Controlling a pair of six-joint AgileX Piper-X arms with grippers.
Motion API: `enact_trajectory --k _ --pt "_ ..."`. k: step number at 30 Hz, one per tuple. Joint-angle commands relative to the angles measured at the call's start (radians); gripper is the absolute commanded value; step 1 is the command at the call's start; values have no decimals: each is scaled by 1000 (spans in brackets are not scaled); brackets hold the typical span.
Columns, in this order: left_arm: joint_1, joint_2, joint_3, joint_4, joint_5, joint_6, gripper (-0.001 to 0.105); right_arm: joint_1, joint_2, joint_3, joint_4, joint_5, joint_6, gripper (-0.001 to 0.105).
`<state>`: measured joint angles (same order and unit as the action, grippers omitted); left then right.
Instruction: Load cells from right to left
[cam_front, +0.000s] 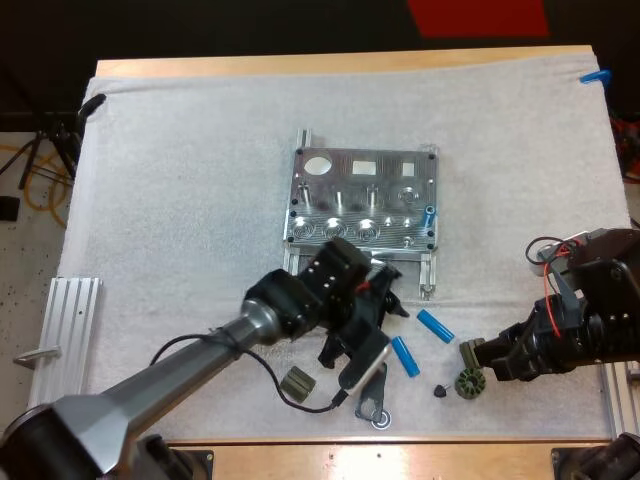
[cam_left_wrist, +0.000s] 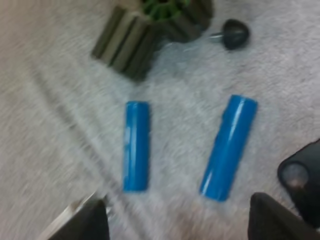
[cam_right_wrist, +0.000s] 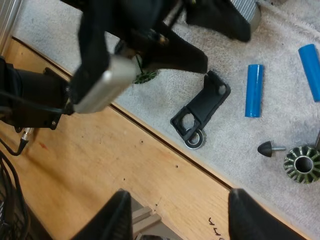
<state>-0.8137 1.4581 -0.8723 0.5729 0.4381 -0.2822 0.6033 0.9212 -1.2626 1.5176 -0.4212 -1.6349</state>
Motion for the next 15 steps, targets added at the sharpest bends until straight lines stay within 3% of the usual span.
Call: enact_trajectory --k 1,15 --pt "-19 20 -6 -11 8 51 59 -6 -5 -3 15 -3 -1 44" --pt "-44 198 -6 -110 -27 81 59 -6 -5 -3 15 -3 -1 44"
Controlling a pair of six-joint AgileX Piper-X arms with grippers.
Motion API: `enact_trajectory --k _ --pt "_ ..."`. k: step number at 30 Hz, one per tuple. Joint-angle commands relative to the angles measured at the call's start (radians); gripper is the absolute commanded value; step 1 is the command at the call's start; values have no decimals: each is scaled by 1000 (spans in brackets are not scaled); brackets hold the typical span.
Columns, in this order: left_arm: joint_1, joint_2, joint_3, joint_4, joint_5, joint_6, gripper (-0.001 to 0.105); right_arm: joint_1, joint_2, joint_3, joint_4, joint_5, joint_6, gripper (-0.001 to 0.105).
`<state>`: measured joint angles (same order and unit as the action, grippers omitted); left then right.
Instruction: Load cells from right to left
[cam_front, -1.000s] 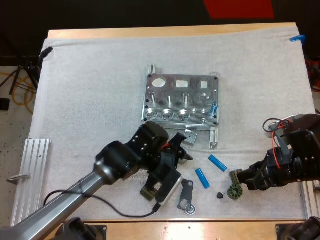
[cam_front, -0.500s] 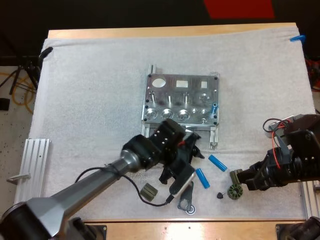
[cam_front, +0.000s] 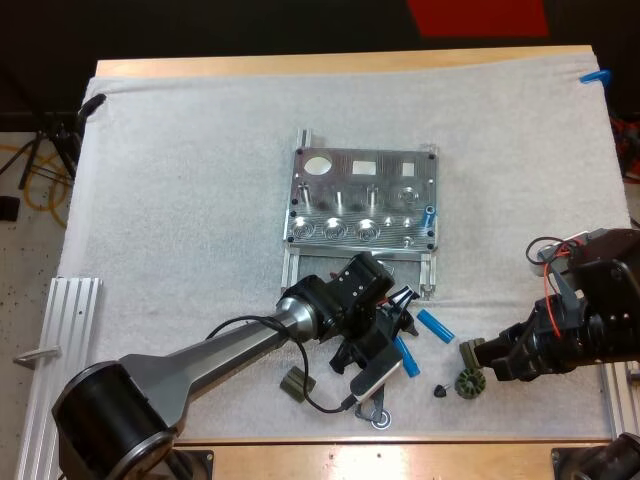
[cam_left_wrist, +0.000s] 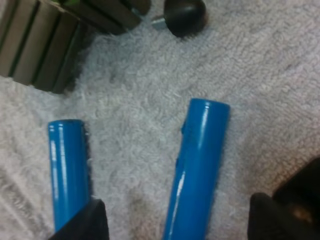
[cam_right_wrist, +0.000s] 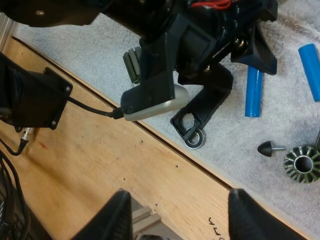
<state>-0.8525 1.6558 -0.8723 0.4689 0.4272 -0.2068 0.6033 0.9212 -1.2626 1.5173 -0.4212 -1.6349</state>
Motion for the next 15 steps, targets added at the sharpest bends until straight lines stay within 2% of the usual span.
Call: enact_trajectory --k 1,15 --pt "-5 9 -6 -11 -16 6 59 -6 -5 -3 15 -3 -1 44" --pt "-5 36 -6 -49 -2 6 57 -6 -5 -3 15 -3 -1 44"
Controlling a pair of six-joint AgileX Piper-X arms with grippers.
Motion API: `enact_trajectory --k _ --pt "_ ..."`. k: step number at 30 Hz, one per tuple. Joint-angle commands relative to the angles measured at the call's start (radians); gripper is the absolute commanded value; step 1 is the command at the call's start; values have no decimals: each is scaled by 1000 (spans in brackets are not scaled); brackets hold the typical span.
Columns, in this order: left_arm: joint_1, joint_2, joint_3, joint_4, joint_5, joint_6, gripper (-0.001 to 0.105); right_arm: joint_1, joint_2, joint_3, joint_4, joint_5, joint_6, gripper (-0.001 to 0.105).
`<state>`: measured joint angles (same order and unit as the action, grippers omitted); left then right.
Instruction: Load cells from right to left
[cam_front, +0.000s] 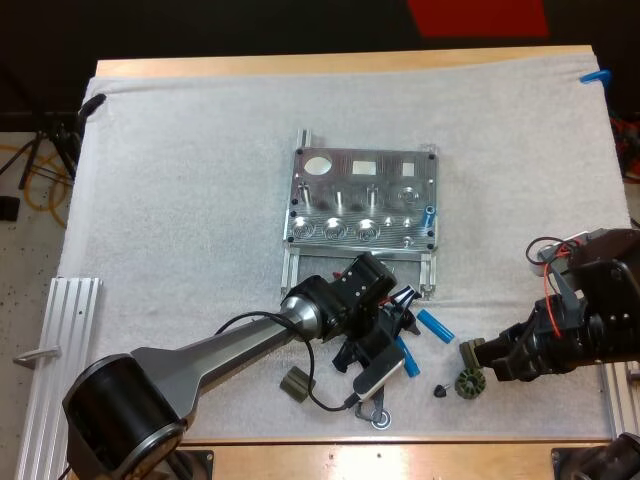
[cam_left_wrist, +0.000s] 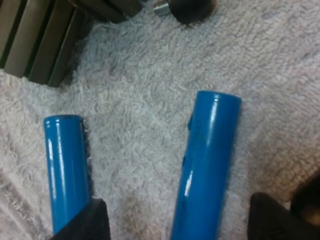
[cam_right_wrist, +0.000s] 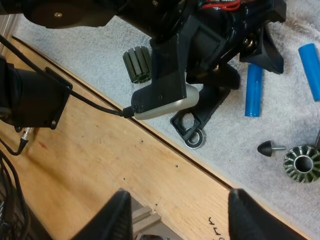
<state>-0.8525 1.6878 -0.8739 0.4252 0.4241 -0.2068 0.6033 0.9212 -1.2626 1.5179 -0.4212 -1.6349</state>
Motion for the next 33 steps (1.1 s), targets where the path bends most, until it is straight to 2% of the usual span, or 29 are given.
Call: enact_trajectory --k 1,14,16,18,20,23,26,33 --pt "-5 8 -5 -5 14 6 56 -6 -5 -3 14 -3 -1 44" --pt "-5 32 -5 -5 6 6 54 -6 -5 -3 14 -3 -3 44" --pt "-5 32 -5 -5 6 6 48 -6 -5 -3 14 -3 -7 44" --pt "-5 32 -5 -3 6 6 37 -6 -5 -3 14 -3 -7 44" --pt "-5 32 -5 0 6 6 21 -6 -5 -3 14 -3 -7 44" --pt "-5 32 -5 5 6 6 9 -6 -5 -3 14 -3 -7 44" --pt "-5 32 -5 21 6 6 2 -6 -5 -3 14 -3 -7 44" --pt "-16 -2 -5 46 6 2 2 -6 -5 -3 14 -3 -7 44"
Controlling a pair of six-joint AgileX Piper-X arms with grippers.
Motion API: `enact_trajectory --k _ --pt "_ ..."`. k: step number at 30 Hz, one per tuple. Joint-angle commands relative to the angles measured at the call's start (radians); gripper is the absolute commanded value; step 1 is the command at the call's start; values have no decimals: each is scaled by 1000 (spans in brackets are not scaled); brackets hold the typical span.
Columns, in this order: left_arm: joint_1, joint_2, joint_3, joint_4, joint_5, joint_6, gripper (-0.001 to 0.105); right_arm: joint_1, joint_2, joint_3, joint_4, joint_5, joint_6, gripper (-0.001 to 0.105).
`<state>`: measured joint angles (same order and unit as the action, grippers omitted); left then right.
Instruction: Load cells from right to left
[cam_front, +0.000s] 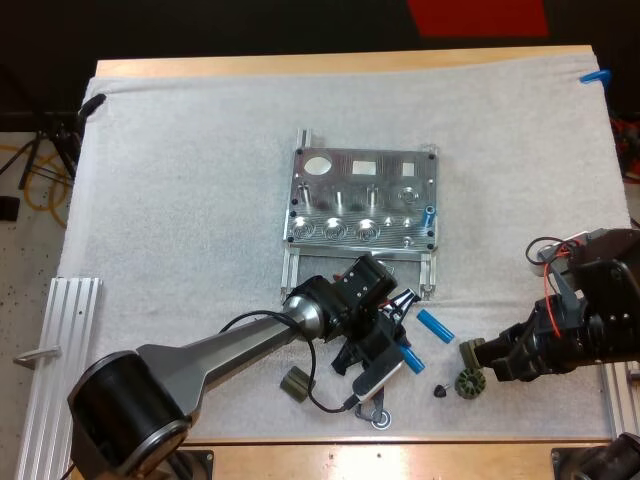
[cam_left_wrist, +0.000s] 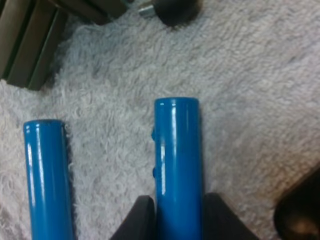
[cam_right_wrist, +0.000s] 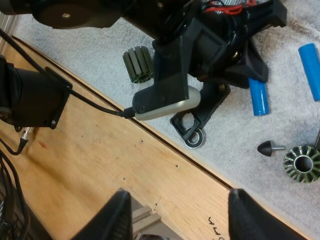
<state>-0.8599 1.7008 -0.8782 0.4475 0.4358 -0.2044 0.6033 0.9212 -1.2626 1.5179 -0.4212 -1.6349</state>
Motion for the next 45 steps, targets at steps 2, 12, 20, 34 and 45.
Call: enact_trajectory --k 2,12,20,34,45 --pt "-22 -38 0 23 -6 0 2 -6 -5 -3 14 -3 -7 44" --pt "-57 -120 0 77 -6 -247 2 -6 -5 -3 14 -3 -25 44" --pt "-57 -232 0 190 -113 -368 2 -6 -5 -3 14 -3 -29 44" --pt "-57 -463 0 320 -134 -584 2 -6 -5 -3 10 -3 -46 44" --pt "-57 -604 0 391 -346 -695 2 -6 -5 -3 -72 -3 -46 44"
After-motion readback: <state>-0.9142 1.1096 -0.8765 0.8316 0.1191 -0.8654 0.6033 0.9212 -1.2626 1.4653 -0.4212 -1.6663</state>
